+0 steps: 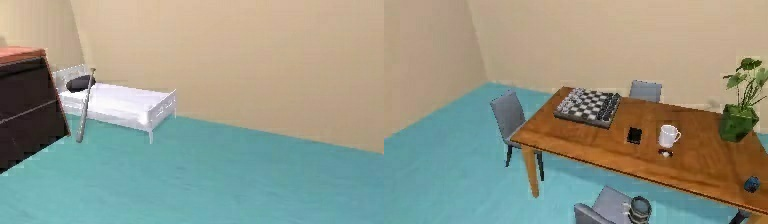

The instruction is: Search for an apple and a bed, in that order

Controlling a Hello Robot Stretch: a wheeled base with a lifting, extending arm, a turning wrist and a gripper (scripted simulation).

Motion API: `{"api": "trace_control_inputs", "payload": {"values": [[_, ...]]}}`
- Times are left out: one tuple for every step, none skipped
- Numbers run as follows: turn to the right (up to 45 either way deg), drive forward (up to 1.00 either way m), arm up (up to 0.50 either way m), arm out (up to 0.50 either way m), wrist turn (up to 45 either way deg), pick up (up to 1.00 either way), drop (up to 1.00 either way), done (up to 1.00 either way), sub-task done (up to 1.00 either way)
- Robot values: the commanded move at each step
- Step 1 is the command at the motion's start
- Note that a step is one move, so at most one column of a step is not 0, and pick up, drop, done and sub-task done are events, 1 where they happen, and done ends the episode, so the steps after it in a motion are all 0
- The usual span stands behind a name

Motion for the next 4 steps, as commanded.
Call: {"api": "trace_control_inputs", "payload": {"values": [[0.0,1.0,0.0,0.0,0.0,0.0,0.0,0.0,0.0],[-6.0,0.0,0.0,0.0,0.0,0.0,0.0,0.0,0.0],[0.0,0.3,0.0,0.0,0.0,0.0,0.0,0.0,0.0],[-30.0,0.0,0.0,0.0,0.0,0.0,0.0,0.0,0.0]]}}
